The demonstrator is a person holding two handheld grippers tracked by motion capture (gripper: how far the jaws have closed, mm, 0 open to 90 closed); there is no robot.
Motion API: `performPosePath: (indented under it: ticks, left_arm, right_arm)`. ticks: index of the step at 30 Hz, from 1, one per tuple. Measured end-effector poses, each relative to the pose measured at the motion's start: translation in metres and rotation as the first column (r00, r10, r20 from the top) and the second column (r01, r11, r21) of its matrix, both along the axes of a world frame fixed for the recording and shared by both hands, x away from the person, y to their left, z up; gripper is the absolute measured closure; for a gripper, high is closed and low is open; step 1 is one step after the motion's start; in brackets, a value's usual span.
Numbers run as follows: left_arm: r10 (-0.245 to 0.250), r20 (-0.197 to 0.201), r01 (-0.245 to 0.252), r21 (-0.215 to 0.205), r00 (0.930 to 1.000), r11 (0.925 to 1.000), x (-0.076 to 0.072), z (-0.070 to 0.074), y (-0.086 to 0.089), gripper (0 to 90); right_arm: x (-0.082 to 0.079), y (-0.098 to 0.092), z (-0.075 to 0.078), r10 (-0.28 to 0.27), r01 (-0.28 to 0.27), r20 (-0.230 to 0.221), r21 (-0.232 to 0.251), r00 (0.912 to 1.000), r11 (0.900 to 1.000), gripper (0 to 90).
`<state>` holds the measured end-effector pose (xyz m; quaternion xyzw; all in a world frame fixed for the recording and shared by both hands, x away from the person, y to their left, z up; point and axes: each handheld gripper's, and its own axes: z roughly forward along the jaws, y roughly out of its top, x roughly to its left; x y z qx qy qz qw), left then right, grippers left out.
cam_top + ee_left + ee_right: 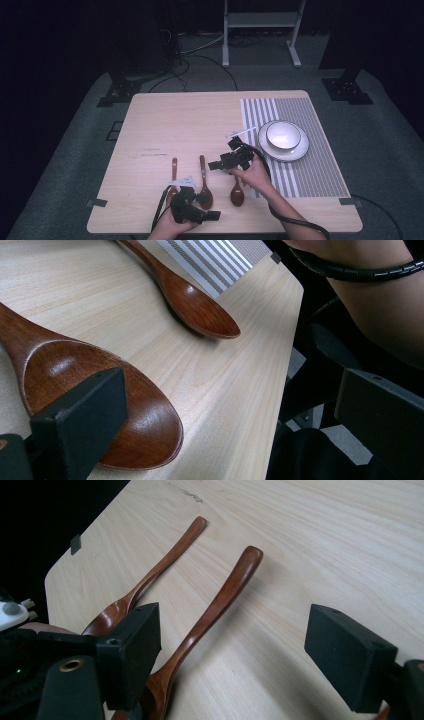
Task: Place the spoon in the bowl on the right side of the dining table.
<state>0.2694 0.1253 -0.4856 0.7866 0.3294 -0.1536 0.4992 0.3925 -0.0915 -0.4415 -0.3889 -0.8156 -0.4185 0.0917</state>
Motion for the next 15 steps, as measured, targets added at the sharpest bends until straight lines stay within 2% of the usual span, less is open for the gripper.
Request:
performPosePath:
  ticks: [15]
  left_arm:
    - [-0.002,-0.001,0.002,-0.002,1.0,1.0,0.001,0.0,0.001,0.0]
  right_arm:
    - [0.012,0.028,-0.012,0.002,-0.003,-0.025,-0.045,0.9997,0.999,22.8]
